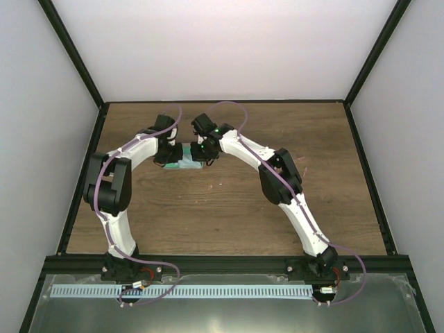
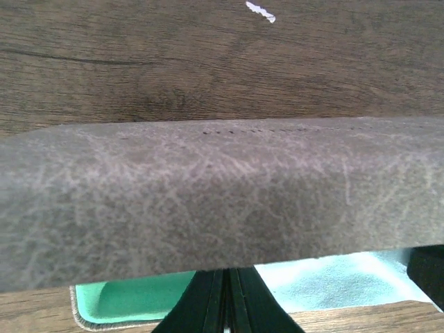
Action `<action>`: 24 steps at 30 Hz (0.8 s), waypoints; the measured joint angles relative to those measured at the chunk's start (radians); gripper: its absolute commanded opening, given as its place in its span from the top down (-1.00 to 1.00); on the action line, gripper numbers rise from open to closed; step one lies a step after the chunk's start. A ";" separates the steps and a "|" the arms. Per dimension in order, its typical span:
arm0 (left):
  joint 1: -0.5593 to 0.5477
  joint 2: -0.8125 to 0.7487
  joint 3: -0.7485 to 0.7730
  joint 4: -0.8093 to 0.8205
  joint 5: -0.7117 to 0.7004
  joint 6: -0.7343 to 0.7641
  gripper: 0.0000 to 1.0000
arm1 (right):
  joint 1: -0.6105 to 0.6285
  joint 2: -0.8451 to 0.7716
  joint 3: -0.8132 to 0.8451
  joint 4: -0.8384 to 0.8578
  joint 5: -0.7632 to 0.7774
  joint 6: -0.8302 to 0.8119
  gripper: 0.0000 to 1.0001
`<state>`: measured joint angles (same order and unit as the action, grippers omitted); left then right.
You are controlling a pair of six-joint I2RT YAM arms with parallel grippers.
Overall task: Organize the sunglasses
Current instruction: Place the glasses cleaning cloth in the sunglasses case.
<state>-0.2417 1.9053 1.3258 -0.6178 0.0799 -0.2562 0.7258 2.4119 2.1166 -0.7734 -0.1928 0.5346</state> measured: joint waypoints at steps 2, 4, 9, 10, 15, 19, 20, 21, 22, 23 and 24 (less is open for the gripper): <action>0.004 0.000 0.000 0.000 0.000 0.000 0.92 | 0.000 0.005 0.007 0.001 -0.011 0.002 0.99; 0.012 0.001 0.000 0.001 -0.001 0.000 0.92 | 0.000 0.015 0.024 0.006 -0.020 0.004 0.99; 0.037 0.002 0.000 0.003 -0.002 0.000 0.92 | 0.000 0.027 0.052 0.007 -0.029 0.005 0.99; 0.040 0.003 0.000 0.003 -0.001 -0.001 0.92 | 0.000 0.033 0.064 0.008 -0.031 0.005 0.99; 0.045 0.007 0.000 0.003 -0.001 0.000 0.92 | 0.000 0.062 0.085 0.016 -0.036 0.005 0.99; 0.046 0.007 0.000 0.003 0.000 0.000 0.92 | 0.000 0.082 0.085 0.008 -0.035 0.005 0.99; 0.046 0.007 0.000 0.003 0.000 0.000 0.92 | 0.000 0.084 0.085 0.003 -0.034 0.005 0.99; 0.046 0.008 0.000 0.003 0.000 0.000 0.92 | 0.000 0.084 0.085 -0.001 -0.034 0.004 0.98; 0.046 0.009 0.000 0.003 0.000 0.000 0.92 | 0.000 0.084 0.085 -0.001 -0.031 0.004 0.98; 0.046 0.010 0.000 0.004 0.000 0.000 0.92 | 0.000 0.084 0.085 -0.001 -0.029 0.004 0.96; 0.046 0.013 0.000 0.004 0.000 0.000 0.92 | 0.000 0.084 0.085 -0.002 -0.025 0.004 0.91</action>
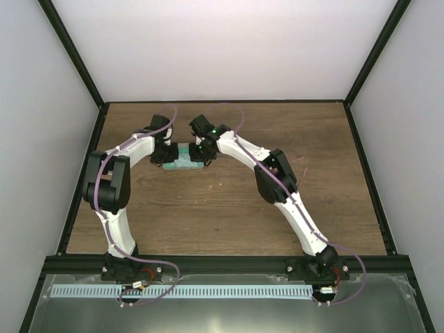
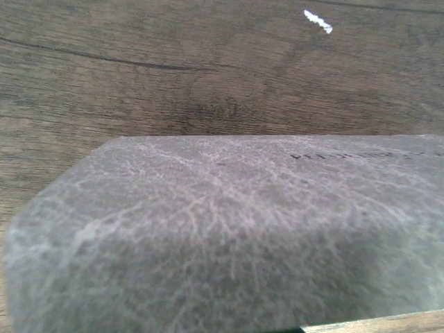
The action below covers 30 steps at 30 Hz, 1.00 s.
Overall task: Organize the sunglasses
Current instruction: Place the glasses cleaning cloth in the sunglasses case.
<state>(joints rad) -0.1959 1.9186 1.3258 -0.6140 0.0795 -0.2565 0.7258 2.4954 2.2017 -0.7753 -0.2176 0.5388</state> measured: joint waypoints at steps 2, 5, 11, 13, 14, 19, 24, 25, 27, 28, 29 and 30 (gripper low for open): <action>0.000 0.009 0.000 0.000 0.000 0.000 0.92 | 0.000 0.000 0.000 -0.004 0.011 0.001 0.75; 0.000 0.018 0.000 0.000 0.000 0.000 0.82 | 0.000 0.000 0.000 -0.003 0.032 0.001 0.65; 0.000 0.020 0.000 0.000 0.000 0.002 0.56 | 0.000 -0.001 -0.014 0.010 0.068 -0.004 0.58; 0.000 0.020 0.000 0.000 -0.001 0.000 0.44 | 0.000 -0.008 -0.026 0.016 0.080 -0.008 0.58; 0.000 0.020 0.000 0.000 -0.001 0.000 0.36 | 0.000 -0.014 -0.032 0.018 0.089 -0.009 0.58; 0.000 0.020 0.000 0.000 -0.008 -0.002 0.13 | 0.011 -0.086 -0.097 0.032 0.137 -0.024 0.58; 0.000 0.013 0.000 0.000 -0.014 -0.001 0.02 | 0.032 -0.173 -0.162 0.061 0.169 -0.029 0.64; 0.000 0.008 0.000 -0.001 -0.015 0.000 0.01 | 0.038 -0.183 -0.167 0.068 0.169 -0.029 0.69; 0.000 -0.003 0.000 -0.001 -0.016 -0.001 0.00 | 0.052 -0.193 -0.171 0.083 0.166 -0.030 0.82; 0.000 -0.010 0.000 -0.001 -0.016 -0.002 0.00 | 0.058 -0.194 -0.171 0.092 0.159 -0.029 0.87; 0.000 -0.018 0.000 -0.001 -0.016 -0.002 0.00 | 0.062 -0.194 -0.171 0.099 0.149 -0.027 0.91; 0.000 -0.026 0.000 -0.001 -0.016 -0.002 0.00 | 0.064 -0.194 -0.175 0.105 0.136 -0.024 0.93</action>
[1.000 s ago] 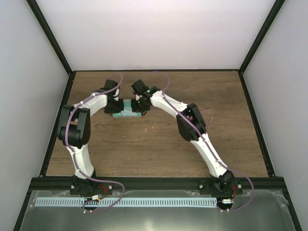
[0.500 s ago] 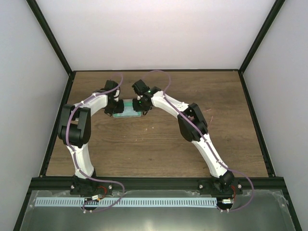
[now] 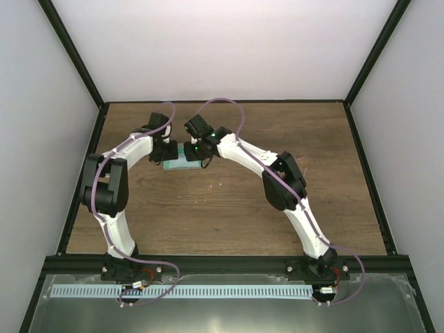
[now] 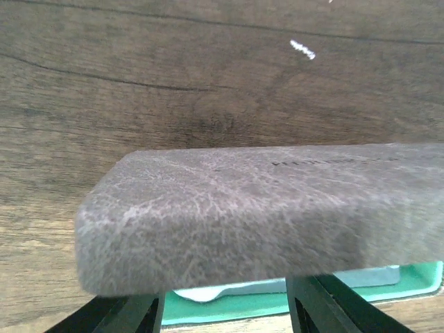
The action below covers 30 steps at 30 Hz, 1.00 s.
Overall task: Organize the sunglasses
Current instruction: Place the glasses cleaning cloth in the sunglasses case.
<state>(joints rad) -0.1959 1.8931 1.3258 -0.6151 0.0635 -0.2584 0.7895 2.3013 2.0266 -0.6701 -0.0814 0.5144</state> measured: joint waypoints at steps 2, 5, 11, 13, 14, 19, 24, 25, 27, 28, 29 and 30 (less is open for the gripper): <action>0.000 -0.014 0.000 0.000 0.002 -0.001 0.00 | 0.005 0.004 -0.002 0.010 -0.025 0.003 0.97; 0.000 -0.029 0.000 0.000 0.014 -0.003 0.00 | 0.008 0.023 -0.002 0.036 -0.053 0.011 0.99; 0.000 -0.031 0.000 0.008 0.076 -0.020 0.00 | -0.008 0.080 -0.003 0.058 -0.051 0.032 0.99; 0.000 -0.026 0.000 0.018 0.097 -0.027 0.00 | -0.015 0.098 -0.003 0.062 -0.037 0.031 0.99; 0.000 -0.020 0.000 0.027 0.108 -0.029 0.00 | -0.017 0.107 -0.003 0.064 -0.027 0.029 0.99; 0.000 0.029 0.000 0.049 0.161 -0.037 0.00 | -0.027 0.123 -0.016 0.066 0.001 0.027 0.99; 0.000 0.064 0.000 0.053 0.188 -0.044 0.00 | -0.027 0.123 -0.027 0.073 0.008 0.025 0.99; 0.000 0.069 0.000 0.054 0.187 -0.045 -0.01 | -0.027 0.123 -0.027 0.073 0.009 0.025 0.99; 0.000 0.082 0.000 0.054 0.181 -0.044 -0.02 | -0.027 0.123 -0.027 0.074 0.009 0.025 0.99; 0.000 0.086 0.000 0.054 0.174 -0.044 -0.04 | -0.027 0.123 -0.027 0.073 0.009 0.024 0.99; 0.000 0.088 0.001 0.055 0.169 -0.044 -0.06 | -0.027 0.123 -0.027 0.073 0.009 0.024 0.99; 0.000 0.088 0.002 0.055 0.161 -0.044 -0.08 | -0.027 0.123 -0.027 0.073 0.010 0.024 0.99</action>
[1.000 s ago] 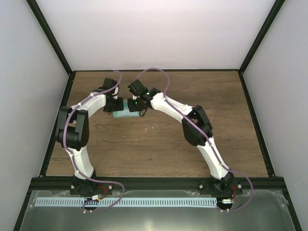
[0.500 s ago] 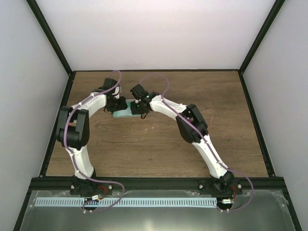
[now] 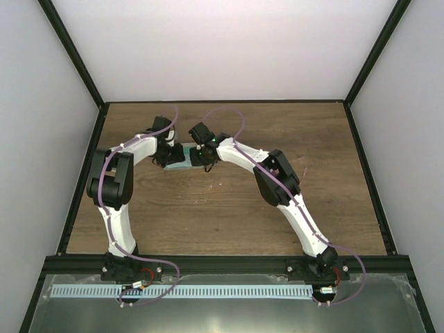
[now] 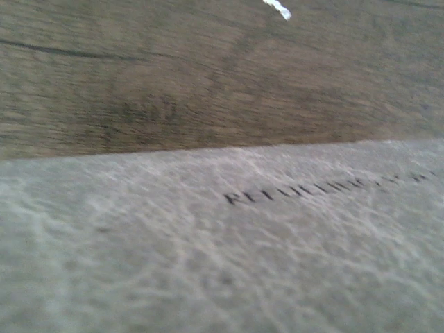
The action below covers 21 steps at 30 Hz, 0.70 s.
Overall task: Organize the sunglasses
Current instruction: Place the glasses cleaning cloth in the sunglasses case.
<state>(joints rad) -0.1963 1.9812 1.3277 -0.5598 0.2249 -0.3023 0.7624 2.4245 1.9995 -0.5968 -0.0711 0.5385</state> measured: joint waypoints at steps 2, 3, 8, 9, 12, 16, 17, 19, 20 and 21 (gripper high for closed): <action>-0.001 0.002 0.004 0.000 -0.034 0.002 -0.10 | 0.000 0.000 -0.001 0.000 0.002 -0.001 0.99; 0.000 0.004 0.007 0.001 -0.054 0.003 -0.12 | 0.000 0.000 -0.002 0.001 0.002 -0.002 0.99; -0.001 0.004 0.009 0.001 -0.135 0.009 -0.13 | 0.000 0.000 -0.003 0.002 0.003 -0.003 0.98; -0.001 0.002 0.008 0.001 -0.150 0.010 -0.13 | 0.000 0.000 -0.003 0.003 0.003 -0.003 0.99; 0.000 -0.006 0.006 0.000 -0.185 0.011 -0.14 | 0.000 0.000 -0.004 0.008 0.003 -0.003 0.99; 0.000 -0.038 0.001 0.002 -0.196 0.011 -0.13 | -0.001 0.000 -0.005 0.010 0.001 -0.006 0.98; 0.000 -0.047 0.000 0.003 -0.195 0.010 -0.14 | -0.001 0.000 -0.005 0.011 0.000 -0.006 0.99; 0.000 -0.064 0.000 0.004 -0.190 0.010 -0.13 | -0.001 -0.003 -0.009 0.013 -0.002 -0.007 0.98; 0.000 -0.074 0.000 0.005 -0.187 0.008 -0.14 | -0.001 -0.008 -0.016 0.020 -0.002 -0.007 0.98; 0.000 -0.081 0.000 0.005 -0.184 0.007 -0.14 | -0.001 -0.016 -0.028 0.026 0.002 -0.007 0.98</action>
<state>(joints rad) -0.1967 1.8999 1.3273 -0.5549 0.0410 -0.2951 0.7616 2.4088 1.9713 -0.5709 -0.0696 0.5316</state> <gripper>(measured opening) 0.567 0.011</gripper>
